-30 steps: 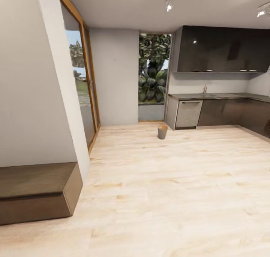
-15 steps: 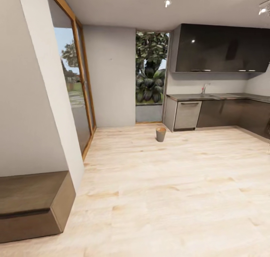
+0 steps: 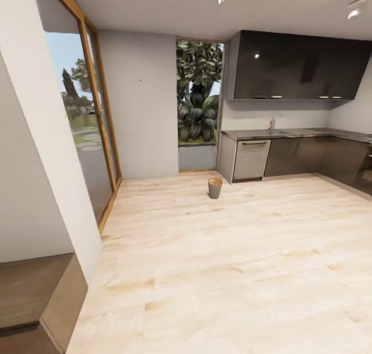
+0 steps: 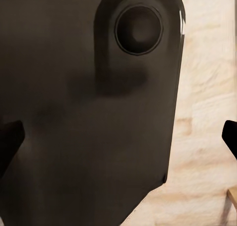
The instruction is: Put the three can of soda from the living room inside the tash can in the kitchen.
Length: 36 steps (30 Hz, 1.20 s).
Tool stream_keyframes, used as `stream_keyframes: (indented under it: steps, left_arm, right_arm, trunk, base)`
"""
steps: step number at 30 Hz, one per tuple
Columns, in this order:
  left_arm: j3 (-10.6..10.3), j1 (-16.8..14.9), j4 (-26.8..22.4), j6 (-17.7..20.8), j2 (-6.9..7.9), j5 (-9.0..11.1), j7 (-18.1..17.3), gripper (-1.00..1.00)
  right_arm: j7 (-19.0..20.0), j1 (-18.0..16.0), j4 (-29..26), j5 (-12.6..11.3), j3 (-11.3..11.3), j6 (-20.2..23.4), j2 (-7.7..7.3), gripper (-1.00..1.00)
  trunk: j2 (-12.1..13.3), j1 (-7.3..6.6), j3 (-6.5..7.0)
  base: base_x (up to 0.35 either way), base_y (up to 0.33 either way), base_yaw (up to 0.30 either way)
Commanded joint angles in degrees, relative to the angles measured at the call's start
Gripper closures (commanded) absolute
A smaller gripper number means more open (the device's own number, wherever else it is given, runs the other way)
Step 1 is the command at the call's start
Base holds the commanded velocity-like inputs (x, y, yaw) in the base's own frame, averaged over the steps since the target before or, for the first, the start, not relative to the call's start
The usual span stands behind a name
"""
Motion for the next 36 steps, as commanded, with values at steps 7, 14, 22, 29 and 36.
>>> stream_keyframes:
  steps: [7,14,22,29,36]
  left_arm:
    - [0.0,-0.01,0.0,0.0,0.0,0.0,0.0,-1.0]
    - [0.0,0.0,0.0,0.0,0.0,0.01,0.0,-1.0]
    - [0.0,0.0,0.0,0.07,0.09,0.07,0.0,-1.0]
    - [0.0,0.0,0.0,0.08,0.09,0.08,0.0,-1.0]
    - [0.0,0.0,0.0,0.02,0.09,0.08,0.0,-1.0]
  right_arm:
    - [0.0,0.02,0.0,0.0,0.0,0.0,0.01,-1.0]
    - [0.0,0.02,0.0,0.0,0.0,0.0,-0.07,-1.0]
    - [0.0,0.02,0.0,0.0,0.0,0.0,-0.08,-1.0]
    - [0.0,0.02,0.0,0.0,0.0,0.0,-0.08,-1.0]
    - [0.0,-0.03,0.0,0.0,0.0,0.0,-0.06,-1.0]
  trunk:
    - [0.0,0.0,0.0]
    - [0.0,0.0,0.0]
    - [0.0,0.0,0.0]
    - [0.0,0.0,0.0]
    - [0.0,0.0,0.0]
  base:
    - [0.336,0.0,-0.22]
    - [0.336,0.0,-0.029]
    - [0.337,0.0,-0.001]
    - [0.338,0.0,0.0]
    - [0.338,0.0,0.0]
